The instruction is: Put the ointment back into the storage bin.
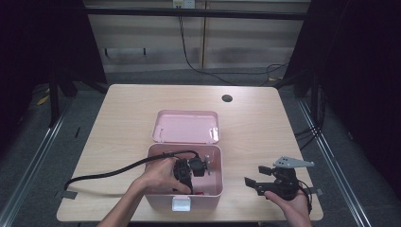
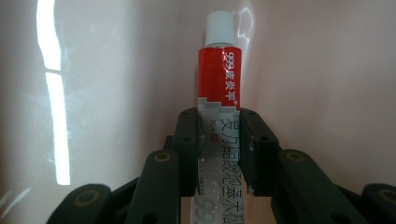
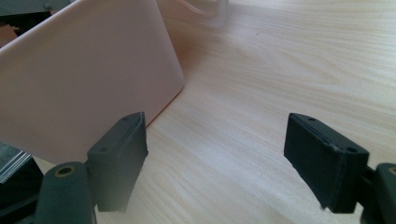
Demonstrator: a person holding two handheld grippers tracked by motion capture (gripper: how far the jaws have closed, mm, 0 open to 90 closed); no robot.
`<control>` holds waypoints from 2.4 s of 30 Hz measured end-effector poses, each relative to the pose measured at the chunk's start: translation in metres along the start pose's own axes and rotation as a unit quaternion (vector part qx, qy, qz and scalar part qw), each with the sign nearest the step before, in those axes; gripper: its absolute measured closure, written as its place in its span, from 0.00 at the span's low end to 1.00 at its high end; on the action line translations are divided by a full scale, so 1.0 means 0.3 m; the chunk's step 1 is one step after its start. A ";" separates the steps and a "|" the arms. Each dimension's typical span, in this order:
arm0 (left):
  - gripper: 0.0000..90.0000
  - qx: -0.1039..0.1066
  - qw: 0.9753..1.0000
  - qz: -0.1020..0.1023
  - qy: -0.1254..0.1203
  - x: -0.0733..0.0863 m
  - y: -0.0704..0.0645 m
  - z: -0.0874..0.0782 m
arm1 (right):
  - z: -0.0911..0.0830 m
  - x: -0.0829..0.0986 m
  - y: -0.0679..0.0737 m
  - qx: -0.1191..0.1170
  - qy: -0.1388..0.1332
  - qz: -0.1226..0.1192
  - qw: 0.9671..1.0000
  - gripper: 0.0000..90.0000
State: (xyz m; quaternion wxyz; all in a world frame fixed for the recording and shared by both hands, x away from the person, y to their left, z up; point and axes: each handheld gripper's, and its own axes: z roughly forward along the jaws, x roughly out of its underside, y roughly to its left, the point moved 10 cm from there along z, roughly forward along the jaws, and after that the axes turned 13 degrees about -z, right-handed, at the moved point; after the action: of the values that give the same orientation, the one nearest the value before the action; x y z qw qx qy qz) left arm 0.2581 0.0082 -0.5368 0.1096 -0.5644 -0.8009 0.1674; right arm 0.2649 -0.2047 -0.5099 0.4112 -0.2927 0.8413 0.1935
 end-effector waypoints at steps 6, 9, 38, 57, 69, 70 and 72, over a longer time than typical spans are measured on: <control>0.78 -0.004 1.000 -0.001 0.005 0.002 0.007 0.013 | 0.001 0.000 0.000 -0.001 0.001 -0.001 1.000 0.24; 0.78 -0.014 1.000 0.005 0.010 0.007 0.012 0.016 | 0.002 0.001 0.000 0.000 0.002 -0.002 1.000 0.24; 0.57 -0.018 0.997 -0.029 -0.070 -0.029 0.003 -0.066 | 0.001 -0.001 0.000 0.001 0.000 -0.005 1.000 0.24; 0.57 -0.033 0.991 -0.020 -0.125 -0.017 -0.022 -0.180 | 0.001 -0.002 0.001 -0.001 -0.001 -0.004 1.000 0.24; 0.51 -0.045 0.989 -0.026 -0.141 0.015 -0.026 -0.260 | 0.002 -0.002 0.002 -0.002 -0.001 -0.005 1.000 0.23; 0.51 -0.046 0.988 -0.032 -0.144 0.018 -0.028 -0.264 | 0.002 -0.002 0.002 -0.002 -0.001 -0.005 1.000 0.23; 0.49 -0.051 0.987 -0.030 -0.147 0.023 -0.025 -0.277 | 0.002 -0.002 0.001 -0.001 -0.001 -0.005 1.000 0.23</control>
State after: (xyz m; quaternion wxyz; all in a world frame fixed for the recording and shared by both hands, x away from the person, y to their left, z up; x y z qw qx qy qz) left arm 0.2796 0.0244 -0.4575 -0.0332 -0.5137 -0.8326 0.2044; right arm 0.2653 -0.2039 -0.5096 0.4124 -0.2972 0.8393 0.1929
